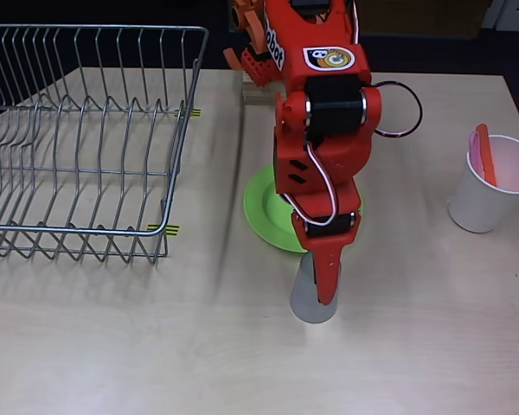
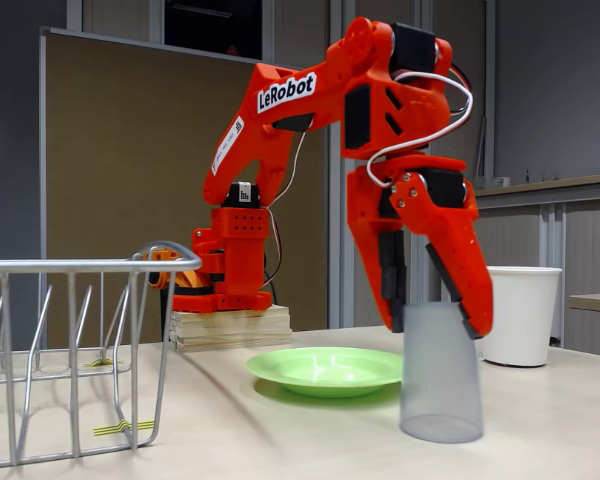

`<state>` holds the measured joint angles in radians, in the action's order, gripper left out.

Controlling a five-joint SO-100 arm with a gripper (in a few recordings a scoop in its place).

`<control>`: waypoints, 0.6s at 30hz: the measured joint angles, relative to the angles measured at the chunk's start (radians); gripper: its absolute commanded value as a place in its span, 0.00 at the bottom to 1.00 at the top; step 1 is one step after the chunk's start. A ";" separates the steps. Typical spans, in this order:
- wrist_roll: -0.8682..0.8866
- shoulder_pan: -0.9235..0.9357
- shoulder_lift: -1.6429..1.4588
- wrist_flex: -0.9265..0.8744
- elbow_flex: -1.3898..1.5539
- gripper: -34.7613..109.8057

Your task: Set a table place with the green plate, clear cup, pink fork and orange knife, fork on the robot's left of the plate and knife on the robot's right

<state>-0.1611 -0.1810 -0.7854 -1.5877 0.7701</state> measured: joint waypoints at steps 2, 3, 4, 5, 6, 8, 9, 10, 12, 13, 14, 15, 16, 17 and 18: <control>-0.002 0.000 0.006 0.006 -0.003 0.50; 0.000 0.000 0.006 -0.006 -0.003 0.51; -0.002 0.000 0.005 -0.015 -0.006 0.52; -0.002 0.000 0.015 -0.006 -0.017 0.53; -0.002 0.000 0.023 -0.006 -0.021 0.54; -0.003 0.000 0.028 -0.028 -0.021 0.57; -0.002 0.002 0.028 -0.020 -0.025 0.59; -0.002 0.003 0.028 -0.041 -0.032 0.61; -0.032 0.003 0.028 -0.044 -0.046 0.63; -0.054 0.006 0.026 -0.051 -0.052 0.64; -0.075 0.009 0.020 -0.074 -0.061 0.64; -0.107 0.014 0.006 -0.080 -0.064 0.64; -0.133 0.020 -0.009 -0.077 -0.069 0.64; -0.160 0.026 -0.026 -0.103 -0.072 0.63; -0.193 0.032 -0.049 -0.124 -0.072 0.62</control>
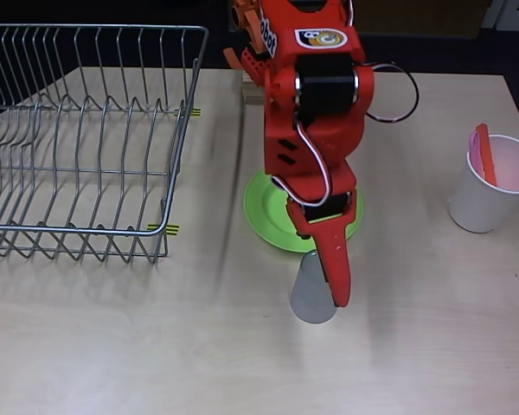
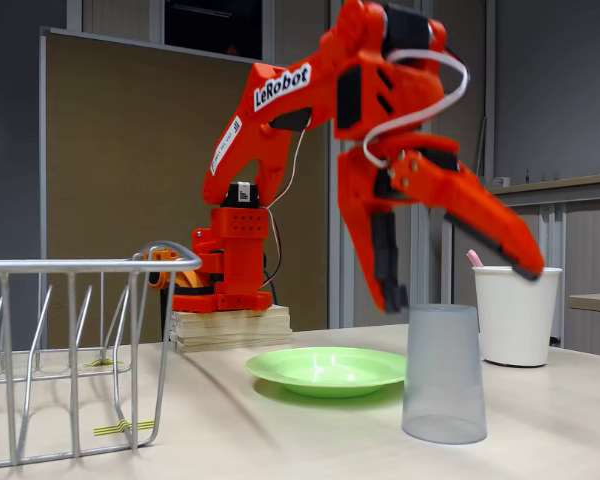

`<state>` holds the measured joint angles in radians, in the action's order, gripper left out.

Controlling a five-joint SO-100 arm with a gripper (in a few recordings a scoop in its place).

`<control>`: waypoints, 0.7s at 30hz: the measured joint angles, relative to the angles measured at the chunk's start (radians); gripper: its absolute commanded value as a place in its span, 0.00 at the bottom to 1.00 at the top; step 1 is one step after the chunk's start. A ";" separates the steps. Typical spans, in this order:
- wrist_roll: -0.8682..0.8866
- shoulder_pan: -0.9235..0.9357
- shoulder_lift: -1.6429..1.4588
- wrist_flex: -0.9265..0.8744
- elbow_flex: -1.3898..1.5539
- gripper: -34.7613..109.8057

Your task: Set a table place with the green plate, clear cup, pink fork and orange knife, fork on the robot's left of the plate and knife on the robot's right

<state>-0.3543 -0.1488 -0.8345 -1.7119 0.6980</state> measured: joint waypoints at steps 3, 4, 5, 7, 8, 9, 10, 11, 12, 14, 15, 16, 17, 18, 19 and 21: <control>-0.048 0.006 -0.120 -0.026 0.060 0.57; -0.051 0.003 -0.170 -0.044 0.097 0.55; -0.054 -0.006 -0.221 -0.058 0.138 0.54; -0.049 -0.040 -0.333 -0.049 0.241 0.50; -0.040 -0.067 -0.390 -0.048 0.298 0.48; -0.028 -0.100 -0.446 -0.051 0.353 0.46; -0.015 -0.138 -0.497 -0.048 0.403 0.44; 0.002 -0.178 -0.541 -0.044 0.439 0.43; 0.018 -0.219 -0.575 -0.049 0.468 0.41; 0.071 -0.305 -0.638 -0.026 0.531 0.39; 0.104 -0.350 -0.667 -0.021 0.557 0.39; 0.143 -0.393 -0.692 -0.023 0.586 0.38; 0.181 -0.430 -0.710 -0.015 0.607 0.38; 0.227 -0.460 -0.724 -0.011 0.621 0.36; 0.278 -0.486 -0.733 0.000 0.638 0.34; 0.347 -0.534 -0.739 0.020 0.661 0.32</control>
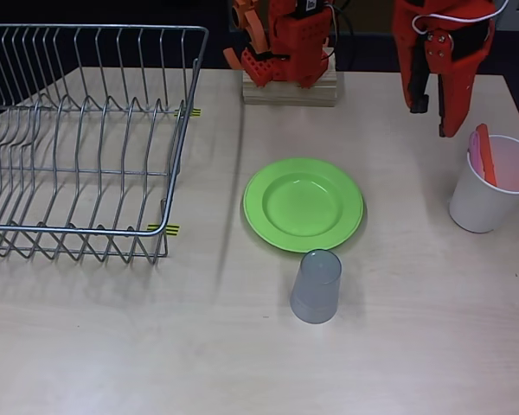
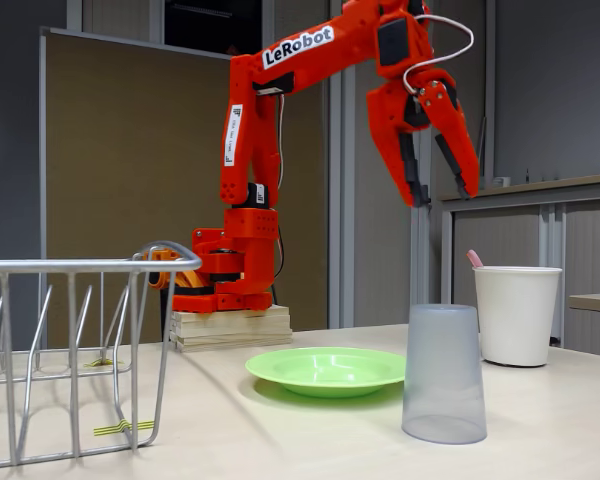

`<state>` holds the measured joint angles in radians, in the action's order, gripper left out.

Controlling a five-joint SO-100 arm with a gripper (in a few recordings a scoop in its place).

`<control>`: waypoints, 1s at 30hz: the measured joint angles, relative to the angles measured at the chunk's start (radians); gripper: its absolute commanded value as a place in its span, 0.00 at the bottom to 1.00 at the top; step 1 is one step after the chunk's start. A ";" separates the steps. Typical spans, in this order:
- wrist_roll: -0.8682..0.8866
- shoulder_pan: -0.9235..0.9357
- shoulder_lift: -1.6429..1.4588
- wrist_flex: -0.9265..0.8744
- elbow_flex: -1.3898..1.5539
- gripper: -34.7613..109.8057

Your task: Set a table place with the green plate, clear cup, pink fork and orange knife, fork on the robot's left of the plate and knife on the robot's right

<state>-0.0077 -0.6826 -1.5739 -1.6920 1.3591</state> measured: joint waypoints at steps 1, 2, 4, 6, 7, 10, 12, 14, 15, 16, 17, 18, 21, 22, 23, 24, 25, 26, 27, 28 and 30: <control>0.018 -0.026 0.000 0.021 0.015 0.31; 0.012 -0.055 0.000 0.028 0.029 0.31; 0.029 -0.097 0.000 0.075 0.046 0.30; 0.035 -0.126 0.008 0.118 0.064 0.30; 0.037 -0.143 0.012 0.132 0.071 0.30; 0.035 -0.201 0.026 0.166 0.103 0.32; 0.051 -0.224 0.034 0.199 0.107 0.33; 0.052 -0.238 0.057 0.239 0.121 0.37; 0.054 -0.244 0.072 0.239 0.124 0.39; 0.054 -0.250 0.080 0.252 0.126 0.41; 0.054 -0.253 0.089 0.256 0.127 0.41; 0.054 -0.259 0.094 0.265 0.127 0.41; 0.052 -0.273 0.112 0.288 0.130 0.40; 0.052 -0.273 0.115 0.293 0.130 0.39; 0.052 -0.272 0.115 0.307 0.130 0.39; 0.051 -0.268 0.114 0.301 0.130 0.39; 0.041 -0.268 0.123 0.299 0.130 0.40; 0.037 -0.270 0.129 0.304 0.132 0.41; 0.035 -0.272 0.130 0.305 0.143 0.41; 0.032 -0.273 0.129 0.305 0.144 0.41; 0.032 -0.273 0.129 0.305 0.144 0.42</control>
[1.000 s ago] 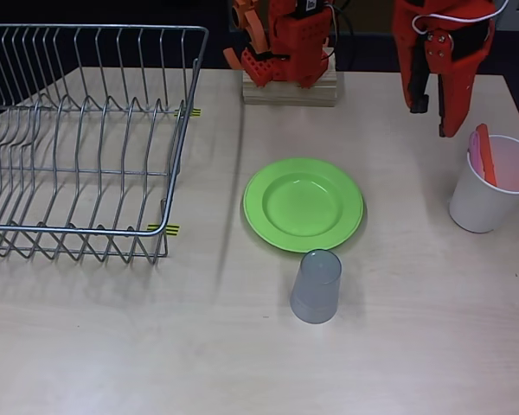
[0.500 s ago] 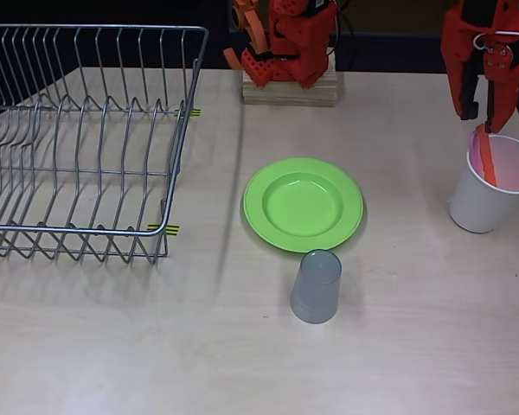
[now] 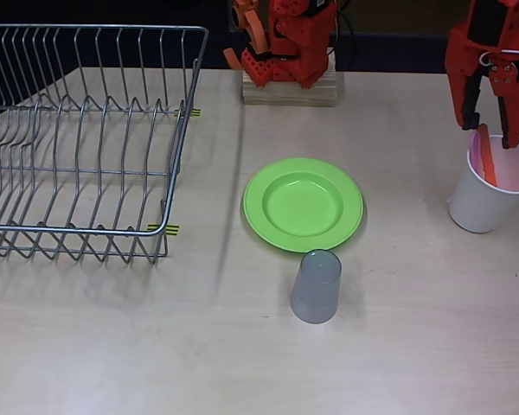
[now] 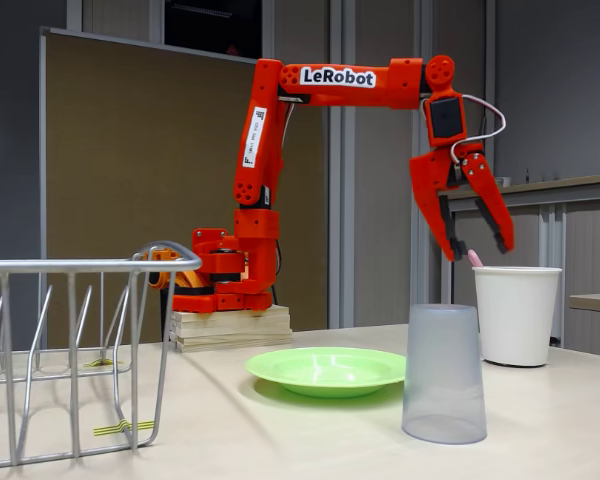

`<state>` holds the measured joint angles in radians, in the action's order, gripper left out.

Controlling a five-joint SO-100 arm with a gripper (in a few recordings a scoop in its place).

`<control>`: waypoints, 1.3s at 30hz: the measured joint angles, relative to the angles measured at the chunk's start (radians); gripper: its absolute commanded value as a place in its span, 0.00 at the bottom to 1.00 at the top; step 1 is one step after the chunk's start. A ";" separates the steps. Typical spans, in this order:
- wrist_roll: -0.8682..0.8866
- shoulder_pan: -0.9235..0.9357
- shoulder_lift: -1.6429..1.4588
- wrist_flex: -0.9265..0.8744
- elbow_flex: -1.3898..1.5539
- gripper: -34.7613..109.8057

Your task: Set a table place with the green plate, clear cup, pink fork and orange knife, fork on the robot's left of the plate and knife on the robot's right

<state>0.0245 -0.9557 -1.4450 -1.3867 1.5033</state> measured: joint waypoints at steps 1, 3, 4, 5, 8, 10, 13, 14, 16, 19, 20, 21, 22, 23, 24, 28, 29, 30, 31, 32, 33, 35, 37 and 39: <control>0.000 0.003 0.000 0.000 0.002 0.42; -0.008 0.008 0.000 -0.002 0.002 0.42; -0.012 0.008 -0.005 0.000 0.012 0.42; -0.015 0.006 -0.006 -0.003 0.015 0.42; -0.020 0.014 -0.011 -0.006 0.034 0.42; -0.017 0.023 -0.023 0.000 0.043 0.40; -0.032 0.031 -0.028 -0.012 0.052 0.38; -0.041 0.037 -0.028 -0.005 0.052 0.36; -0.049 0.040 -0.028 0.006 0.064 0.33; -0.064 0.044 -0.028 0.025 0.071 0.26; -0.069 0.049 -0.029 0.025 0.071 0.24; -0.078 0.054 -0.029 0.054 0.071 0.24; -0.083 0.055 -0.029 0.054 0.071 0.24; -0.089 0.055 -0.029 0.054 0.071 0.24; -0.089 0.057 -0.029 0.058 0.071 0.24; -0.089 0.057 -0.029 0.055 0.061 0.24; -0.089 0.057 -0.029 0.040 0.049 0.24; -0.091 0.057 -0.029 0.026 0.031 0.24; -0.097 0.057 -0.028 0.011 -0.002 0.24; -0.107 0.058 -0.023 -0.006 -0.040 0.24; -0.115 0.063 -0.012 -0.040 -0.091 0.24; -0.133 0.074 0.003 -0.103 -0.183 0.24; -0.150 0.072 0.037 -0.170 -0.313 0.24; -0.156 0.064 0.069 -0.247 -0.446 0.24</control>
<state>-0.1319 -0.8912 -1.3760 -1.6337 1.0569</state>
